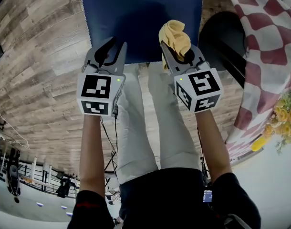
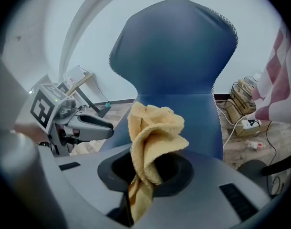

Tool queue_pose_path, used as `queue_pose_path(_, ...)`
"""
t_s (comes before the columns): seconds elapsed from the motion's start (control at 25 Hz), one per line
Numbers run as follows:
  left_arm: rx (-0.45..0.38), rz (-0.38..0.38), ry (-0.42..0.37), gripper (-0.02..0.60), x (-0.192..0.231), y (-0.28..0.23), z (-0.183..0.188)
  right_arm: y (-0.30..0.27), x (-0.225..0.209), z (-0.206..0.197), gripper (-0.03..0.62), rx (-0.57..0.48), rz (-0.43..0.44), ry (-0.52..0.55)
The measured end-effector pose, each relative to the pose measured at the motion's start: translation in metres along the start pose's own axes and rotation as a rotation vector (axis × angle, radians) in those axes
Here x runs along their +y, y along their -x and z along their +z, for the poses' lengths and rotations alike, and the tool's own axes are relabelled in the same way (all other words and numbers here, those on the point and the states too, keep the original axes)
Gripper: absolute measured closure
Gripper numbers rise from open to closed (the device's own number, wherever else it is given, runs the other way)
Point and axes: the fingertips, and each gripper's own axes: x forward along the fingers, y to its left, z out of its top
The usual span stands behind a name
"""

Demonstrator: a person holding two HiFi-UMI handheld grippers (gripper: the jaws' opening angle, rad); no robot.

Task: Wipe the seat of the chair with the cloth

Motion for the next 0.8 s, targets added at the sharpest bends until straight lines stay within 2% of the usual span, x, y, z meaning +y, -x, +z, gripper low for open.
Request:
queue_pose_path(0.08,-0.008,-0.004,0.015,0.436,-0.002,-0.01,0.005,0.005,-0.004,-0.002,0.539,0.012,0.002,0.013)
queue_pose_path(0.16,-0.007,-0.009,-0.011,0.377,0.0,-0.016,0.01,0.007,-0.006,0.0,0.539,0.011,-0.001,0.022)
queue_pose_path(0.24,0.007,-0.018,-0.077,0.322,0.0,-0.019,0.012,0.008,-0.006,0.002,0.539,0.007,0.005,0.02)
queue_pose_path(0.4,0.019,-0.014,-0.203,0.259,-0.004,-0.025,0.011,0.013,-0.013,0.003,0.539,-0.022,0.014,0.012)
queue_pose_path(0.52,0.05,0.018,-0.28,0.245,-0.005,-0.029,0.002,0.016,-0.02,0.001,0.539,-0.036,0.003,0.0)
queue_pose_path(0.8,0.114,0.069,-0.338,0.239,0.002,-0.037,-0.023,0.013,-0.024,-0.009,0.539,-0.015,-0.012,0.024)
